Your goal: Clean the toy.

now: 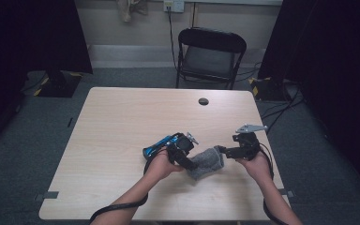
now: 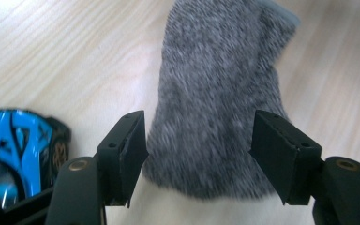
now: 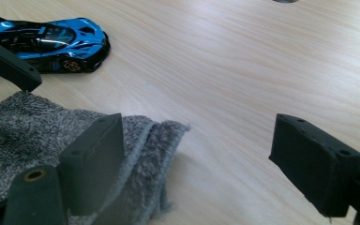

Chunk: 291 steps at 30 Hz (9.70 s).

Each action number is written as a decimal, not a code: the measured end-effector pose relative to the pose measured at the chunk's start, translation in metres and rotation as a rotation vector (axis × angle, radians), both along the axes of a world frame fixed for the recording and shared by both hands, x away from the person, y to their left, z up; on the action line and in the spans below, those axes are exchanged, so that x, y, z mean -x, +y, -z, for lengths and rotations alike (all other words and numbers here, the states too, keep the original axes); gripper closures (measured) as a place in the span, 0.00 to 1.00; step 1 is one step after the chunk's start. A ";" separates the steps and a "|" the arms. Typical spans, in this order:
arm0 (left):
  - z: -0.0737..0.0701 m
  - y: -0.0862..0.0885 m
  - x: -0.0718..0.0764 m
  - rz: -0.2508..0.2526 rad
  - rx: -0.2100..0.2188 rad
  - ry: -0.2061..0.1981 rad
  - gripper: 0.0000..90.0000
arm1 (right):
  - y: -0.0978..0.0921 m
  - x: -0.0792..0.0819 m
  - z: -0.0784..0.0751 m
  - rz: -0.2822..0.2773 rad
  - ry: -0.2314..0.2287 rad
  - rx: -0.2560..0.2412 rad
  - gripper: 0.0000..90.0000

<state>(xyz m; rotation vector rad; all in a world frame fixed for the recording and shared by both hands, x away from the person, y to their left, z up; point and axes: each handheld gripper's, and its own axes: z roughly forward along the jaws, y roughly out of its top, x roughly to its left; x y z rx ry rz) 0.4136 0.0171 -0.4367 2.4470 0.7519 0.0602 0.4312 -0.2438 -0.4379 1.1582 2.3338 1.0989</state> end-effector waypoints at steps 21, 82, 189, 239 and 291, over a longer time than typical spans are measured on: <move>0.023 0.016 -0.015 -0.152 -0.022 -0.033 0.41 | 0.041 0.000 0.004 -0.120 0.007 -0.012 0.19; 0.044 0.058 -0.070 -0.169 -0.051 -0.052 0.19 | 0.074 -0.002 0.052 -0.174 0.074 0.034 0.43; 0.004 0.082 -0.020 -0.068 -0.042 -0.087 0.29 | 0.072 -0.018 0.034 -0.095 0.099 0.025 0.79; -0.003 0.074 0.002 -0.066 0.028 -0.108 0.31 | 0.118 -0.037 -0.014 -0.198 0.109 -0.056 0.80; -0.015 0.091 -0.002 -0.146 0.077 -0.108 0.31 | 0.098 -0.043 -0.046 -0.131 0.064 -0.080 0.80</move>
